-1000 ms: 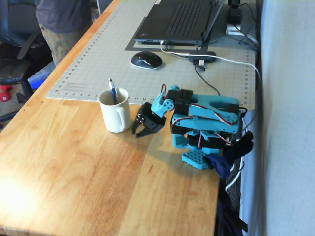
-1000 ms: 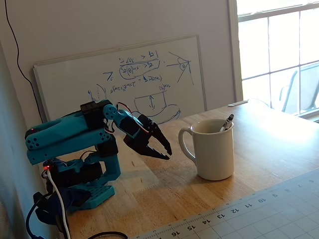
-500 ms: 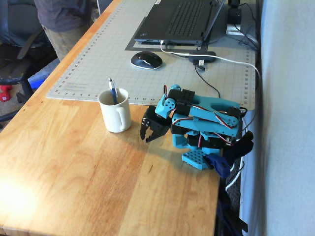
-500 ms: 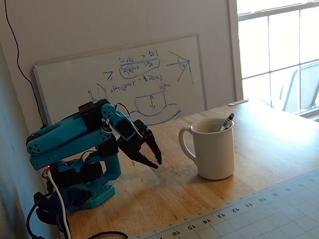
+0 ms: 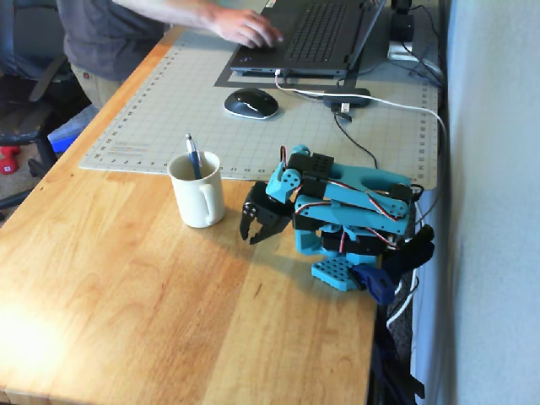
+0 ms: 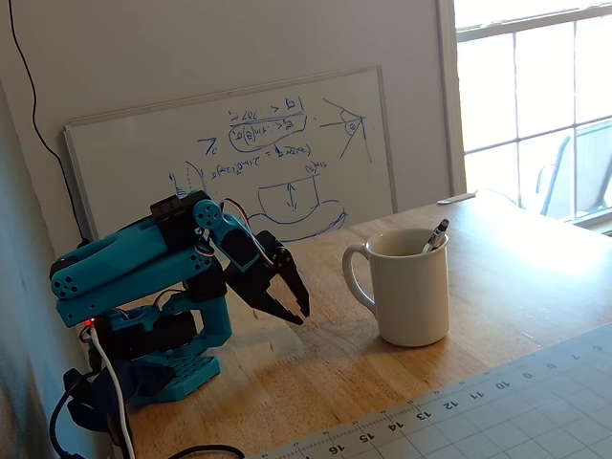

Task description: Grasp a pen and put it in a mug.

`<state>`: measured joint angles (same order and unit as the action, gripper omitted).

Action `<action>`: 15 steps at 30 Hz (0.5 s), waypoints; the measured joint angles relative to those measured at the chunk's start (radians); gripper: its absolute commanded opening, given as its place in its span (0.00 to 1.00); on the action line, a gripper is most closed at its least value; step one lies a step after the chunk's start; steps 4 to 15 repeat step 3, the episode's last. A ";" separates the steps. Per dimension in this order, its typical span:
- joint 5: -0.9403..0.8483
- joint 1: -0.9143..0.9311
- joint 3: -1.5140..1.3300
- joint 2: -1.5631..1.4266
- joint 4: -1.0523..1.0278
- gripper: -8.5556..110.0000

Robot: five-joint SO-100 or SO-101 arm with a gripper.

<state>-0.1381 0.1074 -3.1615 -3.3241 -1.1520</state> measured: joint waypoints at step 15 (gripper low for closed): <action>0.000 0.000 0.000 0.000 0.000 0.09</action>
